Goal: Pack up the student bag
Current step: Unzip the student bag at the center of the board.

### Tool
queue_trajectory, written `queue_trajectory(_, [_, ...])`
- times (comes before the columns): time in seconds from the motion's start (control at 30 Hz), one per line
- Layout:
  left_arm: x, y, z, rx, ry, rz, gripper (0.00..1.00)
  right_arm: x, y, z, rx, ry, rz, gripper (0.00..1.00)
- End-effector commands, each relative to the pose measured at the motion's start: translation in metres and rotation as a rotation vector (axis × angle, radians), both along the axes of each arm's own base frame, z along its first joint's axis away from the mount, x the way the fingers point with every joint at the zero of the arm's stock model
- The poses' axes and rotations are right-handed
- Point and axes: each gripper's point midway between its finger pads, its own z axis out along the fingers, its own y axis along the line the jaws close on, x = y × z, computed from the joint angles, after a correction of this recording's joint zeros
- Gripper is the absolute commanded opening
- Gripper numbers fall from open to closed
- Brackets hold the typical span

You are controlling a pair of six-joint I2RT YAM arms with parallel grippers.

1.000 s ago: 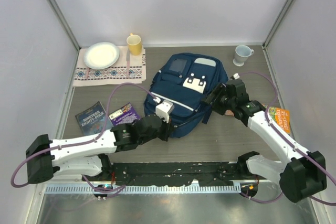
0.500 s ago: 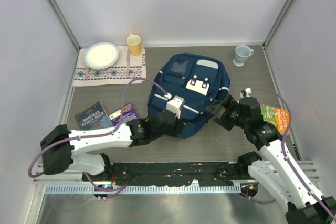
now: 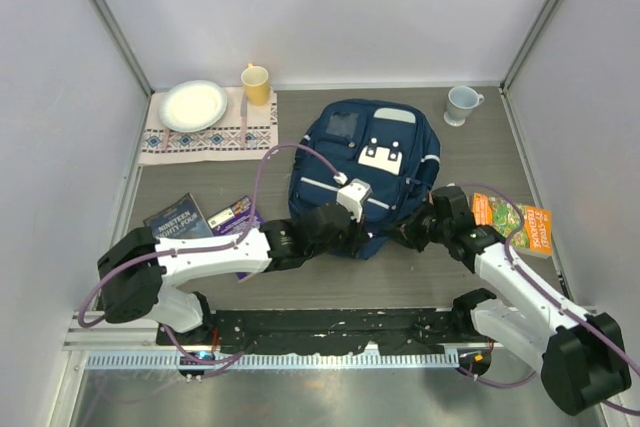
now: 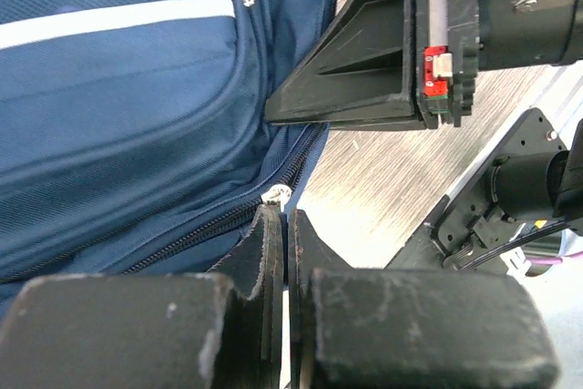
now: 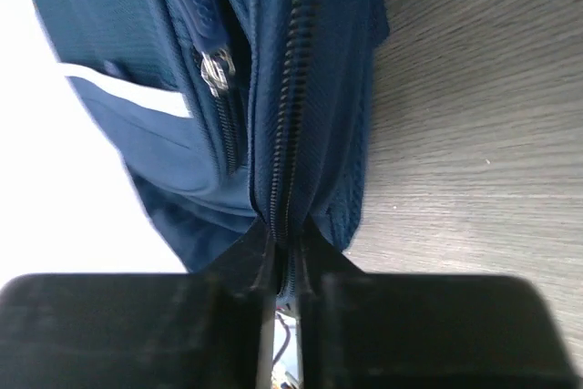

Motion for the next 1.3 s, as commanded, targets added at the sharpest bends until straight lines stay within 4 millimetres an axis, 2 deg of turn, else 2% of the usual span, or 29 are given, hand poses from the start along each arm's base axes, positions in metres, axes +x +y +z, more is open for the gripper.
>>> queue_trajectory(0.0, [-0.008, -0.018, 0.054, -0.153, -0.062, -0.085, 0.0, 0.035, 0.009, 0.028, 0.025, -0.149, -0.012, 0.01])
queue_trajectory(0.03, [-0.008, -0.012, 0.052, -0.141, -0.063, -0.076, 0.0, 0.038, 0.007, 0.025, -0.006, -0.15, -0.01, 0.01])
queue_trajectory(0.07, [-0.009, -0.001, 0.038, -0.1, -0.05, -0.065, 0.0, 0.042, 0.004, 0.027, -0.033, -0.152, -0.011, 0.01])
queue_trajectory(0.13, [-0.006, 0.016, 0.032, -0.064, -0.067, -0.023, 0.0, 0.052, -0.009, 0.019, -0.128, -0.162, -0.01, 0.01])
queue_trajectory(0.17, [-0.009, 0.032, 0.012, 0.018, -0.043, -0.002, 0.0, 0.056, -0.015, 0.024, -0.159, -0.162, -0.015, 0.01])
queue_trajectory(0.23, [-0.002, 0.056, 0.0, 0.087, -0.036, 0.094, 0.0, 0.066, -0.03, 0.023, -0.248, -0.185, -0.015, 0.01])
queue_trajectory(0.27, [-0.004, 0.076, -0.017, 0.168, -0.014, 0.13, 0.0, 0.071, -0.035, 0.025, -0.278, -0.186, -0.01, 0.01])
queue_trajectory(0.37, [-0.001, 0.115, -0.032, 0.263, -0.009, 0.248, 0.0, 0.082, -0.05, 0.029, -0.38, -0.213, 0.004, 0.01])
queue_trajectory(0.47, [0.0, 0.138, -0.038, 0.32, -0.008, 0.307, 0.0, 0.093, -0.057, 0.038, -0.436, -0.254, 0.027, 0.01])
queue_trajectory(0.57, [0.002, 0.147, -0.047, 0.375, -0.005, 0.331, 0.0, 0.104, -0.065, 0.043, -0.505, -0.268, 0.04, 0.01])
queue_trajectory(0.6, [0.003, 0.148, -0.049, 0.387, -0.003, 0.333, 0.0, 0.107, -0.066, 0.039, -0.516, -0.255, 0.052, 0.01])
queue_trajectory(0.63, [0.003, 0.146, -0.049, 0.393, -0.001, 0.328, 0.0, 0.114, -0.066, 0.046, -0.514, -0.271, 0.053, 0.01])
queue_trajectory(0.7, [0.0, 0.138, -0.053, 0.399, 0.008, 0.286, 0.0, 0.124, -0.07, 0.046, -0.537, -0.274, 0.056, 0.01])
queue_trajectory(0.8, [-0.001, 0.115, -0.046, 0.337, 0.008, 0.22, 0.0, 0.146, -0.084, 0.047, -0.589, -0.261, 0.044, 0.01])
queue_trajectory(0.9, [0.003, 0.089, -0.033, 0.247, -0.014, 0.174, 0.0, 0.163, -0.089, 0.052, -0.581, -0.264, 0.037, 0.01])
queue_trajectory(0.93, [0.008, 0.078, -0.023, 0.205, -0.028, 0.172, 0.0, 0.169, -0.093, 0.051, -0.594, -0.254, 0.026, 0.02])
queue_trajectory(1.0, [0.012, 0.066, -0.016, 0.178, -0.034, 0.169, 0.0, 0.172, -0.096, 0.05, -0.595, -0.244, 0.033, 0.12])
queue_trajectory(1.03, [0.015, 0.055, -0.014, 0.163, -0.033, 0.164, 0.0, 0.169, -0.093, 0.048, -0.577, -0.235, 0.061, 0.29])
queue_trajectory(1.1, [0.018, 0.043, -0.01, 0.149, -0.03, 0.155, 0.0, 0.163, -0.101, 0.049, -0.6, -0.224, 0.055, 0.44])
queue_trajectory(1.13, [0.02, 0.032, -0.007, 0.136, -0.028, 0.141, 0.0, 0.156, -0.109, 0.047, -0.631, -0.198, 0.037, 0.59])
queue_trajectory(1.17, [0.021, 0.028, -0.006, 0.133, -0.029, 0.141, 0.0, 0.15, -0.114, 0.061, -0.638, -0.23, 0.017, 0.64])
queue_trajectory(1.2, [0.024, 0.022, 0.0, 0.118, -0.034, 0.14, 0.0, 0.146, -0.123, 0.064, -0.665, -0.23, -0.016, 0.71])
queue_trajectory(1.23, [0.025, 0.017, -0.002, 0.116, -0.034, 0.137, 0.0, 0.135, -0.13, 0.063, -0.665, -0.211, -0.038, 0.73])
queue_trajectory(1.27, [0.027, 0.015, 0.0, 0.11, -0.038, 0.139, 0.0, 0.127, -0.129, 0.078, -0.645, -0.249, -0.051, 0.74])
